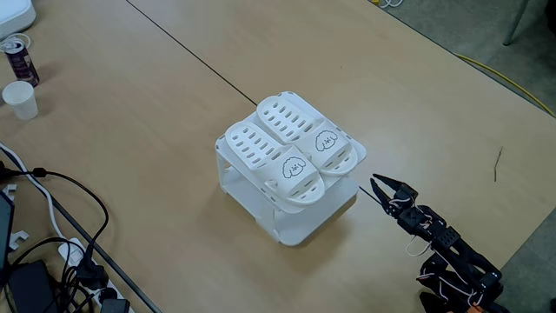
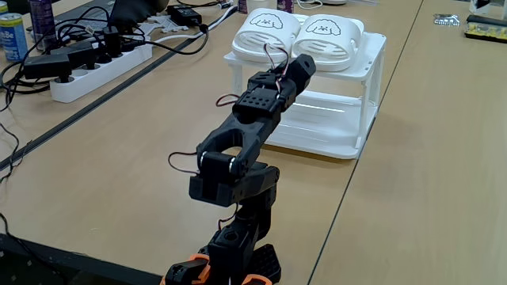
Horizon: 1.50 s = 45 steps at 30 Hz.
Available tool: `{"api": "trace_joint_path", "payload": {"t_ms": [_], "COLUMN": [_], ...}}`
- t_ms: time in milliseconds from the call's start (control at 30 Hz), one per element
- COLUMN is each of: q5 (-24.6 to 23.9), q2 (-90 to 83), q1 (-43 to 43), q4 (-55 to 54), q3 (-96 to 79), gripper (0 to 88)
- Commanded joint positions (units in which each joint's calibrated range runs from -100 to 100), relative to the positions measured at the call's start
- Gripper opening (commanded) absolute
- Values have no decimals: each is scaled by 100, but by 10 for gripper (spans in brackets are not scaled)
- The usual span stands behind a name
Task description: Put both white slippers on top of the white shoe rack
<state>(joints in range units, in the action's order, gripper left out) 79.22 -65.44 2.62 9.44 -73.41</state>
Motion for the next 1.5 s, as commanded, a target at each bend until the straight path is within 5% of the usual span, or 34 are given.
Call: {"api": "trace_joint_path", "payload": {"t_ms": [0, 633, 700, 833, 933, 1167, 1467], "q5": [-178, -548, -72, 2078, 2078, 2078, 2078], "q2": [-401, -3380, -3372, -3380, -3397, -3397, -3397], "q1": [42, 766, 708, 560, 585, 807, 725], "q4": [-38, -47, -56, -90, -194, -1859, -5457], "q3": [-206, -2605, -2596, -2596, -2416, -1415, -855], "gripper": [7, 7, 8, 8, 8, 8, 8]}}
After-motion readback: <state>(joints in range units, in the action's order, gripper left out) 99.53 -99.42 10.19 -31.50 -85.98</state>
